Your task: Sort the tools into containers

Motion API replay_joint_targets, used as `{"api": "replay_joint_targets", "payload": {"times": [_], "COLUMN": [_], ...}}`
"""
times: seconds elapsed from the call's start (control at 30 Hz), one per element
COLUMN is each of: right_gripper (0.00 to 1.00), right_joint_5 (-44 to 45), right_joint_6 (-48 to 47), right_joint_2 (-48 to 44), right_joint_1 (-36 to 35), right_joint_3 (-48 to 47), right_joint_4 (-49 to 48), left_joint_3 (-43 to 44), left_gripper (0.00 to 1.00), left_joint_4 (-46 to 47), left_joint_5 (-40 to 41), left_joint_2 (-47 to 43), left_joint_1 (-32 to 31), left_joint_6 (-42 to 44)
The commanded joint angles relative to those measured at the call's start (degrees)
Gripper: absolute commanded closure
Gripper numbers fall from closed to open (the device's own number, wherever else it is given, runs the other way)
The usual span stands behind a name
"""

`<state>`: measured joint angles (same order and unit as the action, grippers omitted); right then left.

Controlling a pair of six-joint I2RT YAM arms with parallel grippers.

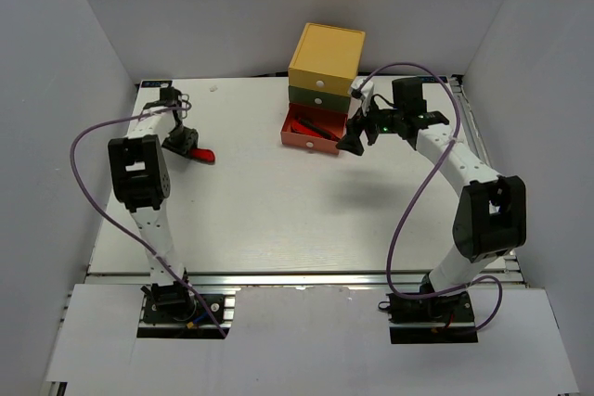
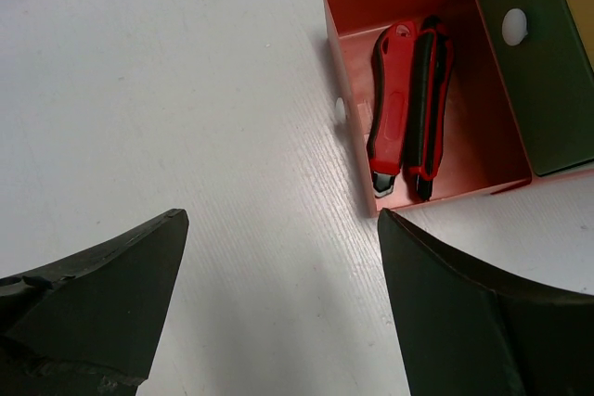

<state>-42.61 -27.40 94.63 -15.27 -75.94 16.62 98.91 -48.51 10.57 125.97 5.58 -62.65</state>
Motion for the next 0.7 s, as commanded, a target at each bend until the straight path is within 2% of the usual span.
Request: {"api": "replay_joint_targets", "payload": {"times": [0.0, 0.07, 0.13, 0.2, 0.3, 0.43, 0.67], "right_gripper": [0.11, 0.11, 0.11, 0.11, 0.11, 0.11, 0.11], "right_joint_5": [-1.60, -1.77, -2.12, -2.21, -2.30, -2.04, -2.13], "right_joint_6": [0.15, 0.15, -0.20, -0.55, -1.95, -3.80, -3.89], "right_joint_2": [-2.43, -2.61, -2.70, -2.78, -3.13, -3.75, -6.30], "right_joint_1": [0.50, 0.50, 0.68, 0.94, 1.47, 2.52, 4.89], "right_joint_3": [-0.26, -0.70, -1.31, -2.10, -2.98, -3.69, -1.85], "right_joint_4": [0.60, 1.22, 1.74, 2.71, 4.03, 4.91, 4.82], "left_joint_3": [-10.21, -14.60, -21.72, -27.60, -29.57, -29.65, -23.88], "left_gripper": [0.93, 1.00, 1.00, 1.00, 0.98, 0.98, 0.93], "left_joint_4": [6.82, 15.40, 22.81, 34.93, 47.17, 56.30, 62.92], "left_joint_5": [-7.73, -10.64, -18.17, -23.11, -32.52, -33.95, -29.82], "left_joint_2": [-4.84, -10.64, -15.29, -21.98, -26.56, -27.54, -20.52], "left_joint_1": [0.04, -0.05, -0.31, -1.89, -8.28, -19.53, -27.72], "left_joint_6": [8.66, 10.61, 12.55, 13.08, 13.78, 12.92, 6.41]}}
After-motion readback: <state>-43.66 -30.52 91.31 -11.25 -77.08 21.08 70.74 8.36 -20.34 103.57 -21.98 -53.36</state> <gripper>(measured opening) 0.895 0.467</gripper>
